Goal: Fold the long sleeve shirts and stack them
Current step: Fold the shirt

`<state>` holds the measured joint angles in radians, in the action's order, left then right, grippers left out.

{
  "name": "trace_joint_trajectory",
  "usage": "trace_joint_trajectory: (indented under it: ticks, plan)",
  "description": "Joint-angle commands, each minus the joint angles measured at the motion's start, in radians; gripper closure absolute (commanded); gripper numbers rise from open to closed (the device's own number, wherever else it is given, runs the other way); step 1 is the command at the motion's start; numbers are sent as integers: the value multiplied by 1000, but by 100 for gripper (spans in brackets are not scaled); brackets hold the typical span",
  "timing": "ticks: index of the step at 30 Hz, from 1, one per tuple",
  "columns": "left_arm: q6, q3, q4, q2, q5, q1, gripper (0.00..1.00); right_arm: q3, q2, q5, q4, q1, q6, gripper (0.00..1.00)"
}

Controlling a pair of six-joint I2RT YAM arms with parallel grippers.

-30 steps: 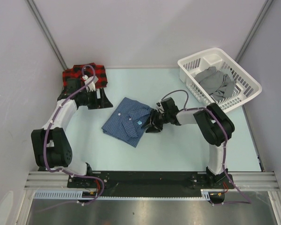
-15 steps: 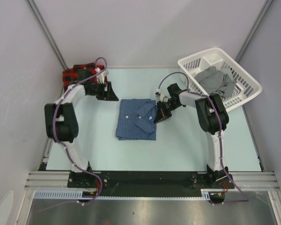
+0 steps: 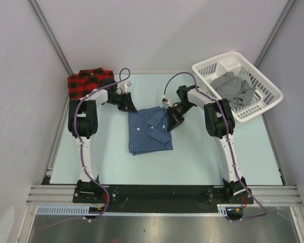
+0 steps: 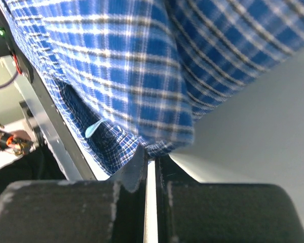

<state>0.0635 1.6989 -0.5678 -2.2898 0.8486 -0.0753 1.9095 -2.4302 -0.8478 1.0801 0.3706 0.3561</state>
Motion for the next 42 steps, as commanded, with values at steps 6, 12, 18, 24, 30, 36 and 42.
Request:
trace_joint_trajectory:
  ticks: [6, 12, 18, 24, 30, 36, 42]
  plan:
    - [48, -514, -12, 323, 79, 19, 100, 373, -193, 61, 345, 22, 383, 100]
    - [53, -800, -66, 553, 38, 34, 92, 441, -191, 202, 420, 155, 742, 89]
    - [41, -762, -38, 659, 3, 130, 53, 457, -96, 283, 222, 203, 669, 60]
    - [222, -491, -132, 551, 56, 154, 47, 431, 71, 231, 120, 110, 485, 36]
    - [423, -274, -326, 362, 37, 56, 49, 280, 204, 147, 133, 67, 174, 28]
    - [501, -252, -339, 316, -52, -17, 47, -225, 449, 75, -44, 50, -49, 31]
    - [493, -197, -319, 259, -48, -38, 67, -518, 530, 6, -184, 47, -215, 30]
